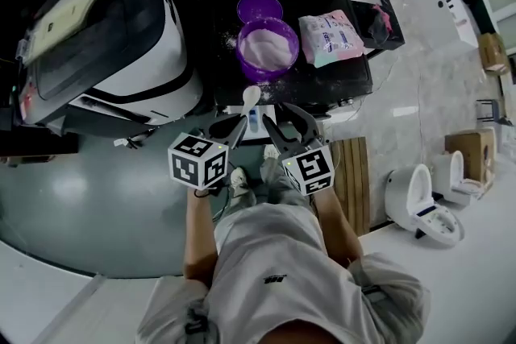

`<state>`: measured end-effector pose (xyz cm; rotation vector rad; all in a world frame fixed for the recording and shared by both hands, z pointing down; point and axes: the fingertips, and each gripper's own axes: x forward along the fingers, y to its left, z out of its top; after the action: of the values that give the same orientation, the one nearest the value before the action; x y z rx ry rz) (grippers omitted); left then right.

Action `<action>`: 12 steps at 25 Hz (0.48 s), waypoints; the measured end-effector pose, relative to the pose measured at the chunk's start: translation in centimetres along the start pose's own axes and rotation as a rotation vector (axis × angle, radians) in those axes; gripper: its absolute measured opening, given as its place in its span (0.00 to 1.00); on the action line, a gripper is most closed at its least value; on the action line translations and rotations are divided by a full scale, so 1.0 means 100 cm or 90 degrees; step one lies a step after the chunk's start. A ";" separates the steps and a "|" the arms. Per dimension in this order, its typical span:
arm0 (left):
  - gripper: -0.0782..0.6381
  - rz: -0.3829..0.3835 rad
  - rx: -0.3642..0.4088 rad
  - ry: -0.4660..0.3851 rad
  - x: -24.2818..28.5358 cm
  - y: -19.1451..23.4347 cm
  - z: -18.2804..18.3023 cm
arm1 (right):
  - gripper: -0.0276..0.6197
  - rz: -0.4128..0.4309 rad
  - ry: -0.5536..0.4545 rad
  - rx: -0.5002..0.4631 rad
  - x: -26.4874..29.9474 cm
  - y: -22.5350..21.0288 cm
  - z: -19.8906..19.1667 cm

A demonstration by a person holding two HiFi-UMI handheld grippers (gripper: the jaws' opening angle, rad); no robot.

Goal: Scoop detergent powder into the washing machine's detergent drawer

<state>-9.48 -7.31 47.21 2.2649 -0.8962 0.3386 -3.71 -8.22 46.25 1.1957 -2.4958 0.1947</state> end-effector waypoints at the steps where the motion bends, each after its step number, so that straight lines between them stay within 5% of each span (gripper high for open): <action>1: 0.13 -0.004 0.000 0.001 -0.003 0.000 -0.004 | 0.30 -0.007 0.003 0.001 -0.003 0.004 -0.003; 12: 0.13 0.008 -0.006 -0.002 -0.023 0.007 -0.037 | 0.30 -0.019 0.035 0.014 -0.014 0.030 -0.038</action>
<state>-11.63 -4.02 49.20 2.2530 -0.9122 0.3367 -4.21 -4.25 49.37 1.2191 -2.4338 0.2449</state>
